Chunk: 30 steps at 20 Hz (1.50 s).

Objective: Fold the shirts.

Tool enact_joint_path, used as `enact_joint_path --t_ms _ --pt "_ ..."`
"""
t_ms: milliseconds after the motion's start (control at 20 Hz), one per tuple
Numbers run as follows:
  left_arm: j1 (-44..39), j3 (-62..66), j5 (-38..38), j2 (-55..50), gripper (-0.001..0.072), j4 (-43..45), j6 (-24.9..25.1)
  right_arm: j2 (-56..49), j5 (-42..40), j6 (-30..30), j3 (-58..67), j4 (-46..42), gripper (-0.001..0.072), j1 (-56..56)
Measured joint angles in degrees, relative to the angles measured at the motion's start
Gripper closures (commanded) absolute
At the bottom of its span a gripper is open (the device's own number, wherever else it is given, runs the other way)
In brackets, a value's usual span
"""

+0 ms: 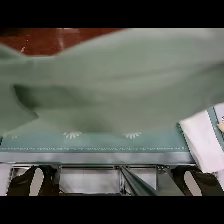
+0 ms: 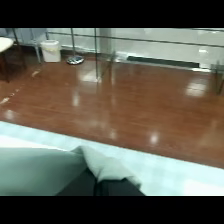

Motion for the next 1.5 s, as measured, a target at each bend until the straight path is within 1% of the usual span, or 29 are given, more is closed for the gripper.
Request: enact_joint_path --t_ms 100,250,350,500,650,700,800,950,1050,1250,1350,1500 --pt "-6.80 0.24 -3.61 1.64 0.0692 7.26 -2.01 1.55 2.54 1.09 -0.02 -1.64 0.0692 0.00" --pt "-13.81 -1.05 -10.60 2.60 0.0692 16.81 -4.48 2.60 5.44 2.34 -2.62 -3.30 0.0692 0.00" --pt "-15.91 -4.72 -13.62 2.84 0.0692 21.64 -5.75 2.86 5.79 2.75 -6.99 -3.61 0.0692 0.00" --pt "-17.29 -14.51 -13.97 2.23 0.0692 25.24 -8.07 2.27 3.34 2.12 -16.52 -1.92 0.0692 0.07" --pt "-17.86 -26.16 -8.57 -0.50 0.0692 26.77 -11.39 -1.53 -0.44 -0.68 -26.34 1.40 0.0692 0.11" --pt "-17.90 -29.94 -5.53 -2.21 0.0691 27.17 -12.81 -3.50 -2.14 -1.88 -28.94 2.89 0.0692 0.20" --pt "-18.08 -35.54 0.72 -6.88 0.0692 27.30 -15.12 -8.37 -6.40 -4.57 -32.57 5.31 0.0692 0.74" --pt "-18.14 -39.28 10.03 -17.00 0.0691 27.02 -16.98 -18.16 -15.15 -7.80 -35.10 7.96 0.0692 2.21" --pt "-18.18 -39.52 15.96 -24.61 0.0691 25.97 -17.55 -25.79 -20.85 -9.66 -35.34 9.29 0.0692 3.37" --pt "-18.18 -35.85 23.65 -39.76 0.0691 20.81 -18.08 -42.18 -29.77 -11.67 -30.82 11.08 0.0692 4.90" --pt "-18.18 -32.81 26.23 -46.14 0.0691 18.01 -18.25 -49.79 -31.78 -11.69 -26.45 11.41 0.0692 5.20" --pt "-18.18 -28.87 26.47 -53.33 0.0691 14.78 -18.27 -58.66 -32.41 -10.56 -19.87 11.80 0.0692 5.38"
